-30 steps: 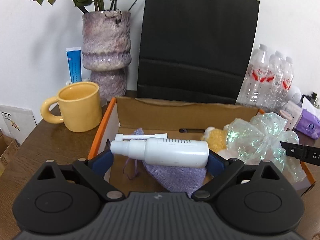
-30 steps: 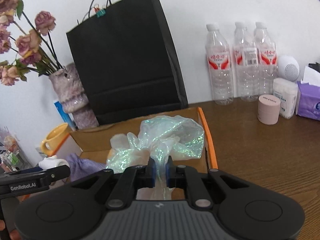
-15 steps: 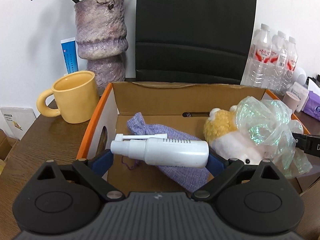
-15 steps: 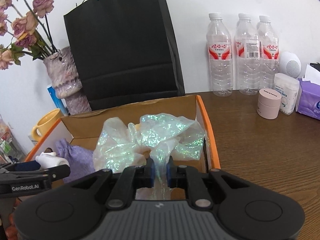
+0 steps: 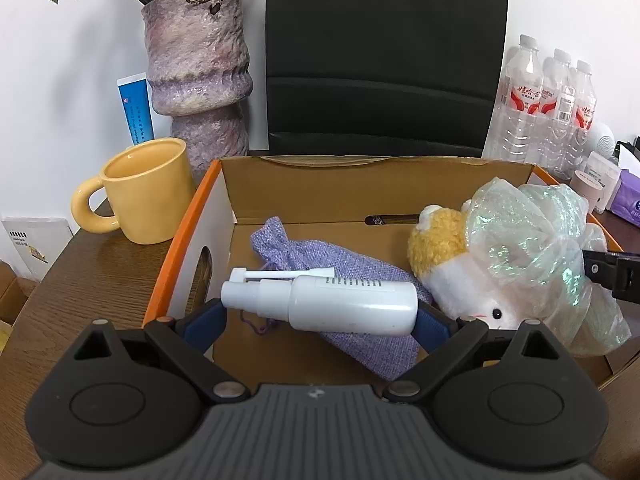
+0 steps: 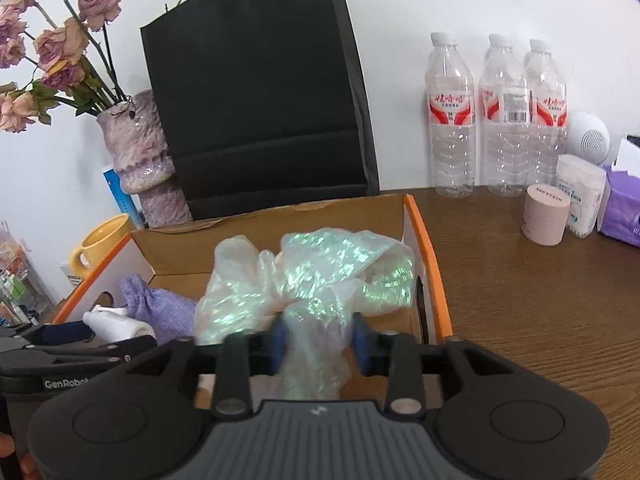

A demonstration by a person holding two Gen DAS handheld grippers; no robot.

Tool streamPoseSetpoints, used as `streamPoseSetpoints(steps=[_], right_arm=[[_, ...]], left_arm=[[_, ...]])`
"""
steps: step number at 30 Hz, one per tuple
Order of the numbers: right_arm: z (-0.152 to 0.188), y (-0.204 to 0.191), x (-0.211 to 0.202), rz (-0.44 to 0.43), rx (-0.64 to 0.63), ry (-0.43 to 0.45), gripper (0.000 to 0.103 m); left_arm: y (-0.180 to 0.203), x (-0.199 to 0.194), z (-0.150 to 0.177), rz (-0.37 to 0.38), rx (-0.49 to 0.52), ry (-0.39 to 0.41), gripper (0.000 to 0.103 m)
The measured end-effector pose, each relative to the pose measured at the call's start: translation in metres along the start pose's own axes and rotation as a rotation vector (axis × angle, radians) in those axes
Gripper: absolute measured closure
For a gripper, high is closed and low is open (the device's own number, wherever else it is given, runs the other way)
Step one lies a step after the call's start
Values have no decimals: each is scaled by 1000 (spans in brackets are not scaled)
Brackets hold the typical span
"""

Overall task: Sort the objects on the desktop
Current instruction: 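Lower the bag and spray bottle into the box and open both grippers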

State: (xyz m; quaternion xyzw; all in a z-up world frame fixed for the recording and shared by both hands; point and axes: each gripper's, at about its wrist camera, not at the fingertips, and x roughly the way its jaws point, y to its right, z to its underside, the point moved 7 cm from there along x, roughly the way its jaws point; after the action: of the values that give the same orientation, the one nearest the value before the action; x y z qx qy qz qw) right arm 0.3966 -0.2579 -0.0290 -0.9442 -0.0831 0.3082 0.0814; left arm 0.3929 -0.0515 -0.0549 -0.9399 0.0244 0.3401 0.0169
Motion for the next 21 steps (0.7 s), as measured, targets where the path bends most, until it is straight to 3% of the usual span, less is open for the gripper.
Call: streamPoseSetpoints(steps=[6, 11, 21], right_arm=[[-3, 1, -2, -3, 8, 14, 50], [-6, 2, -6, -9, 18, 36, 38], [-12, 3, -14, -1, 22, 75, 32]], left_arm=[[1, -1, 0, -2, 1, -2, 5], [0, -4, -2, -5, -6, 4, 3], [1, -13, -9, -6, -6, 34, 0]])
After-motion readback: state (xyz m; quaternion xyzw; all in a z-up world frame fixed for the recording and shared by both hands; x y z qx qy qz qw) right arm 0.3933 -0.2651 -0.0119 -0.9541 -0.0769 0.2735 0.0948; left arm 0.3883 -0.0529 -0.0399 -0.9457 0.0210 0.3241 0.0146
